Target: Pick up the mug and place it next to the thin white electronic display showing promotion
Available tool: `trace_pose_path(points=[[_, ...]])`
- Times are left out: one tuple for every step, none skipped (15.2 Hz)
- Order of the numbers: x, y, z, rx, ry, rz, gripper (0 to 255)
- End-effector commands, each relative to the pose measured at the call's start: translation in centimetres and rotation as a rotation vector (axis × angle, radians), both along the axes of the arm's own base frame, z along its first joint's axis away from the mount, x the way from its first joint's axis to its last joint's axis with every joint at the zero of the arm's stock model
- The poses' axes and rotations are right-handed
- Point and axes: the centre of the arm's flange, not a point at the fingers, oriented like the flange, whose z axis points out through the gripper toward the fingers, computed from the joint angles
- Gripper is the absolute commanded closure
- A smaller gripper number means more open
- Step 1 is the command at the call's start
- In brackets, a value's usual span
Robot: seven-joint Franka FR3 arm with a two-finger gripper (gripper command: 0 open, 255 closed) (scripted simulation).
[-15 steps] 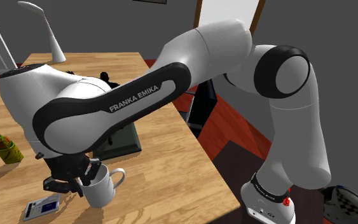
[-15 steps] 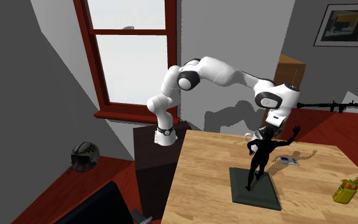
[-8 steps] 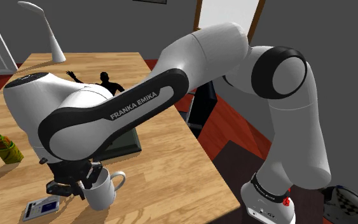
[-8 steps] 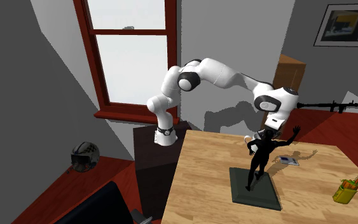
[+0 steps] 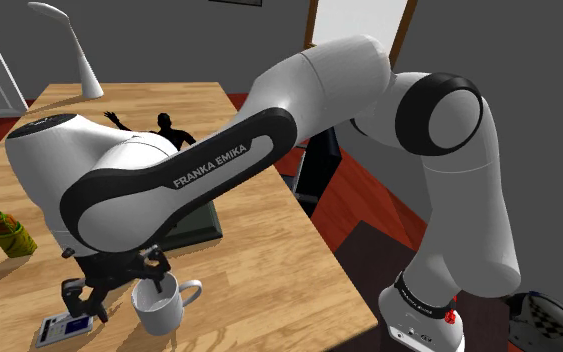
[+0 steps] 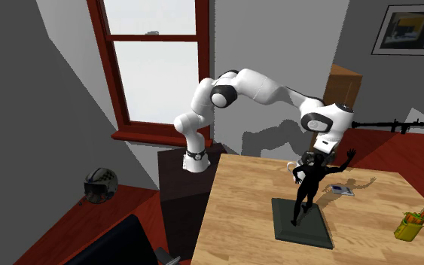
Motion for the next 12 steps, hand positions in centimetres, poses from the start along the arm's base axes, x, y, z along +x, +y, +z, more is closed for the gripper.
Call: trace_pose_path(points=[[0.0, 0.0, 0.0, 0.0, 0.0, 0.0, 0], [0.2, 0.0, 1.3, 0.0, 0.0, 0.0, 0], [0.4, 0.0, 2.6, 0.0, 0.0, 0.0, 0], [0.7, 0.0, 3.9, 0.0, 0.0, 0.0, 0], [0.8, -0.1, 4.9, 0.0, 0.0, 0.0, 0], [0.8, -0.1, 4.9, 0.0, 0.0, 0.0, 0], [0.8, -0.1, 4.9, 0.0, 0.0, 0.0, 0], [0.8, -0.1, 4.9, 0.0, 0.0, 0.0, 0], [0.8, -0.1, 4.9, 0.0, 0.0, 0.0, 0], [0.8, -0.1, 4.9, 0.0, 0.0, 0.0, 0], [0.8, -0.1, 4.9, 0.0, 0.0, 0.0, 0], [0.8, -0.1, 4.9, 0.0, 0.0, 0.0, 0]])
